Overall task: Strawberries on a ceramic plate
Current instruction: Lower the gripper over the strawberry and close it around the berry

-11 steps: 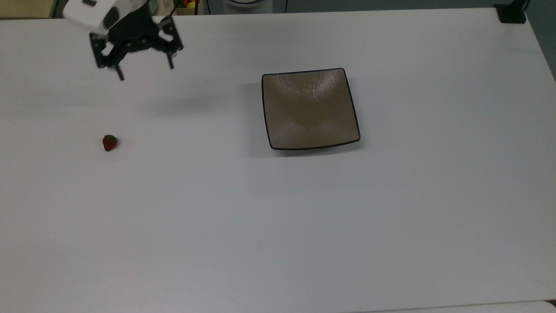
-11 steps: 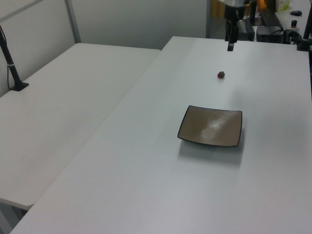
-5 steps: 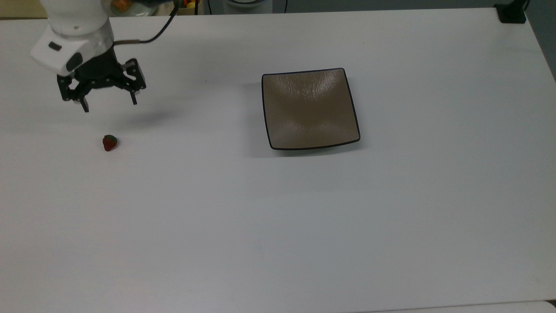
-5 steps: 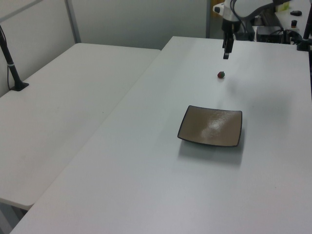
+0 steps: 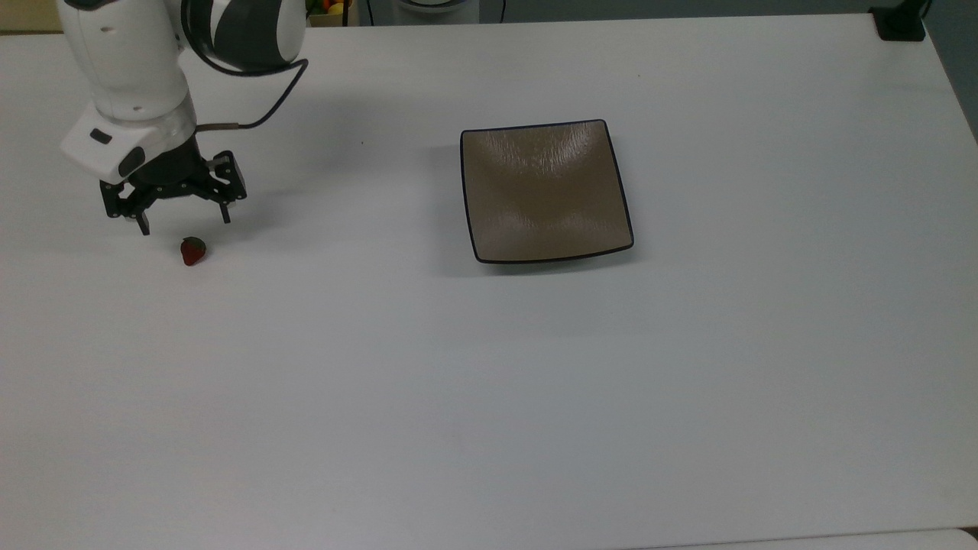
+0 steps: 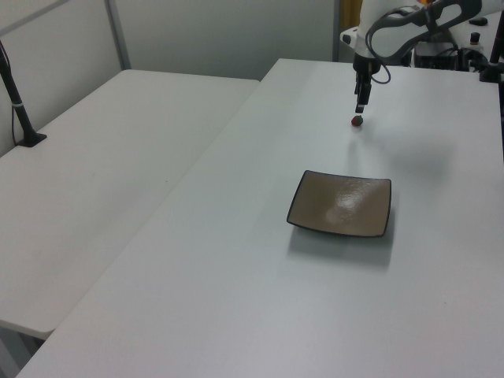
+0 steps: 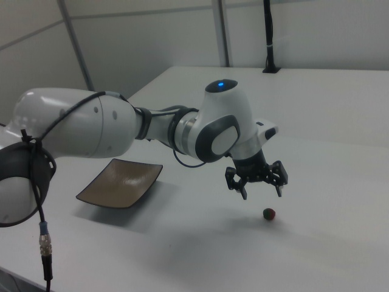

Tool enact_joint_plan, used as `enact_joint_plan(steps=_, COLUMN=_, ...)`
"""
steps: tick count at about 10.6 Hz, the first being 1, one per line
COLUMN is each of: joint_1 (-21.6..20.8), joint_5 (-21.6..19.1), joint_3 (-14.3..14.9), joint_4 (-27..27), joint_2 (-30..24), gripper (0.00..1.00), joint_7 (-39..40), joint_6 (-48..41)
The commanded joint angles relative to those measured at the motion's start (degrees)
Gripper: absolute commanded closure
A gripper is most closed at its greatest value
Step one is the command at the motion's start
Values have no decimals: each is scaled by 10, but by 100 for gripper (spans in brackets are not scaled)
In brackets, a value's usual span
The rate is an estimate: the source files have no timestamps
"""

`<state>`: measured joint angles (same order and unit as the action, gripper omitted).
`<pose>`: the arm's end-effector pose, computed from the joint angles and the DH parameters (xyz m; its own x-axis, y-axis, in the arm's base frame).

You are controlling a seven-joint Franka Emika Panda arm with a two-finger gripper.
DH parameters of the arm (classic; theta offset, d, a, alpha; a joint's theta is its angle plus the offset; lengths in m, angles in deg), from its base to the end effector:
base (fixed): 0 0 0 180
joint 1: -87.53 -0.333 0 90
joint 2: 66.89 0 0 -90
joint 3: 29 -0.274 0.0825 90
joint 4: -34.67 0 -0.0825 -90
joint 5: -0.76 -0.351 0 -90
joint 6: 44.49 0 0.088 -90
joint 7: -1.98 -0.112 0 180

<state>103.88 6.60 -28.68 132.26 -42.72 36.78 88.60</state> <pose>0.6103 -0.1847 0.3422 0.9197 0.3775 0.1080 0.3548 -0.9168 0.1832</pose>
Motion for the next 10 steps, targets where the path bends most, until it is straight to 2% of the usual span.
enact_joint_plan(steps=1, joint_1=-3, joint_5=34, joint_3=8, joint_4=-6, joint_2=23, gripper=0, joint_7=9, joint_6=19)
enact_joint_plan(steps=4, joint_1=-3, joint_5=55, joint_3=10, joint_4=-6, joint_2=43, gripper=0, joint_7=9, joint_6=27)
enact_joint_plan(steps=6, joint_1=-2, joint_5=57, joint_3=16, joint_4=0, joint_2=54, gripper=1, joint_7=8, joint_6=62)
enact_joint_plan(steps=8, joint_1=-3, joint_5=58, joint_3=16, joint_4=1, joint_2=56, gripper=13, joint_7=8, joint_6=66)
enact_joint_plan(steps=9, joint_1=-3, joint_5=64, joint_3=16, joint_4=1, joint_2=56, gripper=25, joint_7=9, joint_6=66)
enact_joint_plan(steps=10, joint_1=-3, joint_5=65, joint_3=16, joint_4=1, joint_2=56, gripper=42, joint_7=9, joint_6=65)
